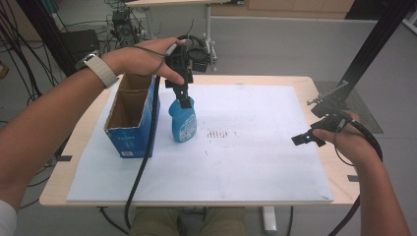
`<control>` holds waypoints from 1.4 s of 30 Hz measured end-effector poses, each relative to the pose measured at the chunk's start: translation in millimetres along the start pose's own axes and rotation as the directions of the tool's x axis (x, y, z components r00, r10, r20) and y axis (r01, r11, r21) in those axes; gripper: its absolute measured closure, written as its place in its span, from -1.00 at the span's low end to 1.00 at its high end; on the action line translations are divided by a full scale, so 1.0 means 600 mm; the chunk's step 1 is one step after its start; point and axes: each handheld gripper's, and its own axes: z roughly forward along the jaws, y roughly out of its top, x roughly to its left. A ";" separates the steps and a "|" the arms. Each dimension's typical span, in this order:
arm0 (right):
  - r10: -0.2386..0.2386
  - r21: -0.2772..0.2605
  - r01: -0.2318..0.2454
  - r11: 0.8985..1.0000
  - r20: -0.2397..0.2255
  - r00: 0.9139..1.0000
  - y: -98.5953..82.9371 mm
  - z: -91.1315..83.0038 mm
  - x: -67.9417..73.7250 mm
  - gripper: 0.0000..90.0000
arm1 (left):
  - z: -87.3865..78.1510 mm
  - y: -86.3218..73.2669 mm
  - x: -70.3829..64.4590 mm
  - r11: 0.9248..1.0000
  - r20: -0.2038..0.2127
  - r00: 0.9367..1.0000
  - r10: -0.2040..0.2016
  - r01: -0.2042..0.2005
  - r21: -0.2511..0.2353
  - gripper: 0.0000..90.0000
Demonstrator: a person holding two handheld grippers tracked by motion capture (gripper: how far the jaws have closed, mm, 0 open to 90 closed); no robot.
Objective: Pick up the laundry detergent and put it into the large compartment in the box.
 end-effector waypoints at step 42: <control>0.003 0.008 -0.003 1.000 -0.002 1.000 -0.003 0.003 -0.001 -0.82 | -0.006 -0.006 -0.002 0.997 0.002 0.997 -0.073 0.073 -0.019 -0.81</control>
